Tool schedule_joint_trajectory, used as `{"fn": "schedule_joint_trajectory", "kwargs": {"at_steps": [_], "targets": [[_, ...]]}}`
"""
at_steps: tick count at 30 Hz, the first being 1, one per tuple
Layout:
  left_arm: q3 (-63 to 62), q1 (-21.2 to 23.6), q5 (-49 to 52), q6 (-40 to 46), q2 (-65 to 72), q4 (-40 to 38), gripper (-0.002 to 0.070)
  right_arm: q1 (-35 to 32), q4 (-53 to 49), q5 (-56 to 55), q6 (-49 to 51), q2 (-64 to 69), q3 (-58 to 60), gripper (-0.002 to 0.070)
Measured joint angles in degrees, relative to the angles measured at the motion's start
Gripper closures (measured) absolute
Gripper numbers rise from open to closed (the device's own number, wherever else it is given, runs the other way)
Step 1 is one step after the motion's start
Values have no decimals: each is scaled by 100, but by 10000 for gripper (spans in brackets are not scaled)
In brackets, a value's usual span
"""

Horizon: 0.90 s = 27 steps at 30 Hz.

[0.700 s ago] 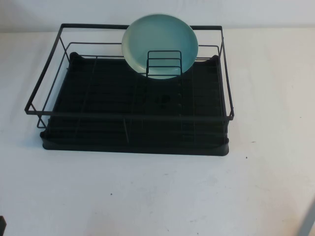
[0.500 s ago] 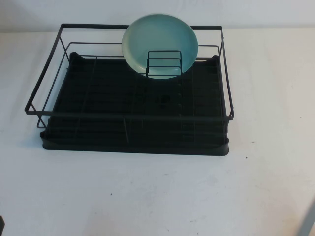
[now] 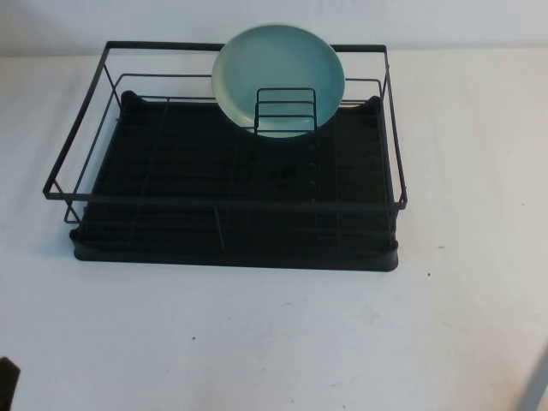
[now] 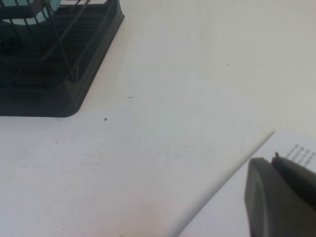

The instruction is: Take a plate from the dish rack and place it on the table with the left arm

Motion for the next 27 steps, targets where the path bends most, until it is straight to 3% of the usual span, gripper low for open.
{"fn": "schedule_joint_trajectory", "kwargs": {"at_steps": [2,5,13,17,21,27], "targets": [[0,0,-369,-390,0,-754,678,0,0,0,0,0,0,696],[0,0,-723,-613,0,-1286,678,0,0,0,0,0,0,697],[12,0,-871,-509,0,-1159,678,0,0,0,0,0,0,696],[-4,-11,-811,-520,0,-1482,678,0,0,0,0,0,0,696],[-930,-55,354,-5,44,-1453,678,0,0,0,0,0,0,696],[-3607,-69,2686,1049,1717,-279,678,0,0,0,0,0,0,696]]}}
